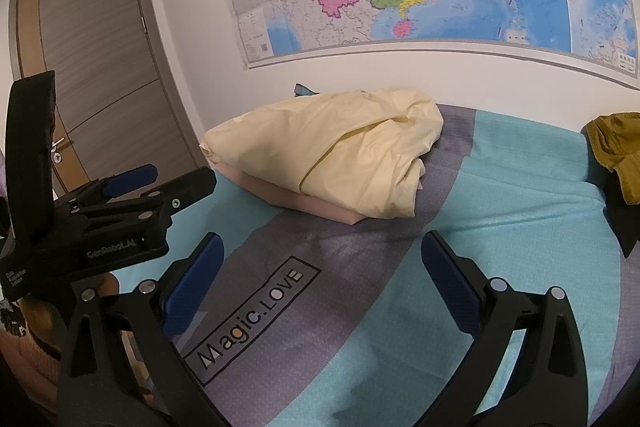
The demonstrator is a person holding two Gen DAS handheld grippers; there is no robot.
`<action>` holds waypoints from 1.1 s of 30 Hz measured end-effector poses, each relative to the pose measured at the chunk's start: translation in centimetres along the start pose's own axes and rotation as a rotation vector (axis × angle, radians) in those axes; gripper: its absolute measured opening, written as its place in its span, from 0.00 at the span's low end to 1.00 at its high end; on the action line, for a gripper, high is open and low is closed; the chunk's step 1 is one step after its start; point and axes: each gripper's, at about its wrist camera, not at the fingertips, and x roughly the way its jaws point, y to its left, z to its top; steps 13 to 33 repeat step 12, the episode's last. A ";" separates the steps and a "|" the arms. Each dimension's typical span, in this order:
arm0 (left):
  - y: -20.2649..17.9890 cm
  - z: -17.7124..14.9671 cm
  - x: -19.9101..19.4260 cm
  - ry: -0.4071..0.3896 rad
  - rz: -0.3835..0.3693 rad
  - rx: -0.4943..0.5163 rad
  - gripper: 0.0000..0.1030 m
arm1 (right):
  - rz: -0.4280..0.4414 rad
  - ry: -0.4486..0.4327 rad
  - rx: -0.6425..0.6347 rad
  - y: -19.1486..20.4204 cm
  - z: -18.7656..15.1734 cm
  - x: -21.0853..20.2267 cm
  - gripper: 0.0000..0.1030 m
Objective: Fold large clothes
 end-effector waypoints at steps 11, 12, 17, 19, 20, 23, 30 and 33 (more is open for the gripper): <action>-1.6 -0.1 1.2 0.041 -0.087 -0.017 0.93 | -0.047 -0.003 0.034 -1.9 -0.6 -1.2 0.95; -1.8 -0.1 1.5 0.052 -0.112 -0.019 0.93 | -0.056 -0.009 0.040 -2.3 -0.7 -1.5 0.95; -1.8 -0.1 1.5 0.052 -0.112 -0.019 0.93 | -0.056 -0.009 0.040 -2.3 -0.7 -1.5 0.95; -1.8 -0.1 1.5 0.052 -0.112 -0.019 0.93 | -0.056 -0.009 0.040 -2.3 -0.7 -1.5 0.95; -1.8 -0.1 1.5 0.052 -0.112 -0.019 0.93 | -0.056 -0.009 0.040 -2.3 -0.7 -1.5 0.95; -1.8 -0.1 1.5 0.052 -0.112 -0.019 0.93 | -0.056 -0.009 0.040 -2.3 -0.7 -1.5 0.95; -1.8 -0.1 1.5 0.052 -0.112 -0.019 0.93 | -0.056 -0.009 0.040 -2.3 -0.7 -1.5 0.95; -1.8 -0.1 1.5 0.052 -0.112 -0.019 0.93 | -0.056 -0.009 0.040 -2.3 -0.7 -1.5 0.95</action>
